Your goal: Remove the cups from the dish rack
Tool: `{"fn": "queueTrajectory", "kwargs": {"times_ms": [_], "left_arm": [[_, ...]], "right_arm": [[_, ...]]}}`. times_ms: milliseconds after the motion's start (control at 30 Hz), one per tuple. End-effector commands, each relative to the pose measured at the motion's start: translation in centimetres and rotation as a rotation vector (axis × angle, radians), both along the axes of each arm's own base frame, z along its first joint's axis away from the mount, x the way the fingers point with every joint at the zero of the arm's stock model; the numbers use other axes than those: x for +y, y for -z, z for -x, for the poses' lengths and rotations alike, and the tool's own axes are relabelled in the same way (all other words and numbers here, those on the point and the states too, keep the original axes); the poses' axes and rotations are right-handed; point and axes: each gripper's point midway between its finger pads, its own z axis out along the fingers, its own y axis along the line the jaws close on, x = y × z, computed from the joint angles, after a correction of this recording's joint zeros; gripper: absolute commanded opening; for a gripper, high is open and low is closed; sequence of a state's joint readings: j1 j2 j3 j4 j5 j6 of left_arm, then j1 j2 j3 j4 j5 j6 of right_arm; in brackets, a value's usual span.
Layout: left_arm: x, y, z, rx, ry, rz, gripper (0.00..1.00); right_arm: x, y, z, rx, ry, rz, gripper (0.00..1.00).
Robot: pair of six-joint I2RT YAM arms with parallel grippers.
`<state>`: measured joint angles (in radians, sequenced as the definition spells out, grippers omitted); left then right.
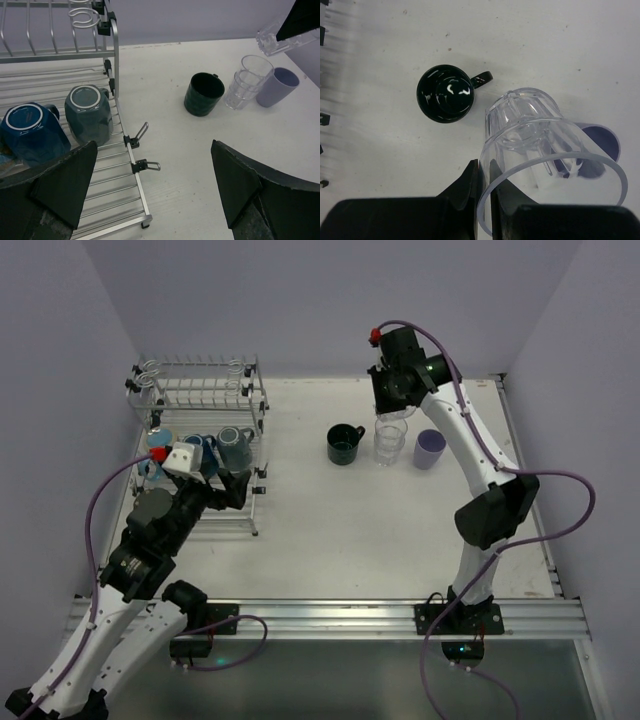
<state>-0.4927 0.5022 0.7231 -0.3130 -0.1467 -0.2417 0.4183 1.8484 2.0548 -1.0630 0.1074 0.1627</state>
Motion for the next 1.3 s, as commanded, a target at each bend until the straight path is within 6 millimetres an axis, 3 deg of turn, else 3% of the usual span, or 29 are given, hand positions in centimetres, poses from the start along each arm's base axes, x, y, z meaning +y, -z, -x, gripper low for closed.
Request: {"fn": "queueTrajectory", "kwargs": {"times_ms": [0, 500, 767, 867, 1033, 1133, 1267], "left_arm": [[0.2, -0.1, -0.1, -0.017, 0.006, -0.015, 1.0], [0.4, -0.4, -0.1, -0.027, 0.011, -0.004, 1.0], [0.2, -0.1, -0.3, -0.018, 0.021, -0.006, 1.0], [0.4, -0.1, -0.4, -0.017, 0.011, -0.007, 1.0], [0.7, 0.2, -0.6, -0.006, -0.008, -0.014, 1.0], [1.0, 0.5, -1.0, 0.003, -0.032, -0.016, 1.0], [1.1, 0.8, -1.7, 0.03, -0.054, -0.002, 1.0]], "right_arm": [[-0.8, -1.0, 0.3, 0.011, -0.036, 0.089, 0.0], [-1.0, 5.7, 0.5, 0.194, -0.046, 0.173, 0.0], [-1.4, 7.5, 0.7, 0.242, -0.051, 0.218, 0.0], [-1.5, 7.8, 0.3, 0.247, -0.051, 0.233, 0.05], [-1.6, 7.7, -0.5, 0.225, -0.039, 0.251, 0.36], [-1.2, 5.8, -1.3, 0.155, -0.034, 0.217, 0.55], [-0.1, 1.4, -1.4, 0.03, -0.039, 0.119, 0.71]]}}
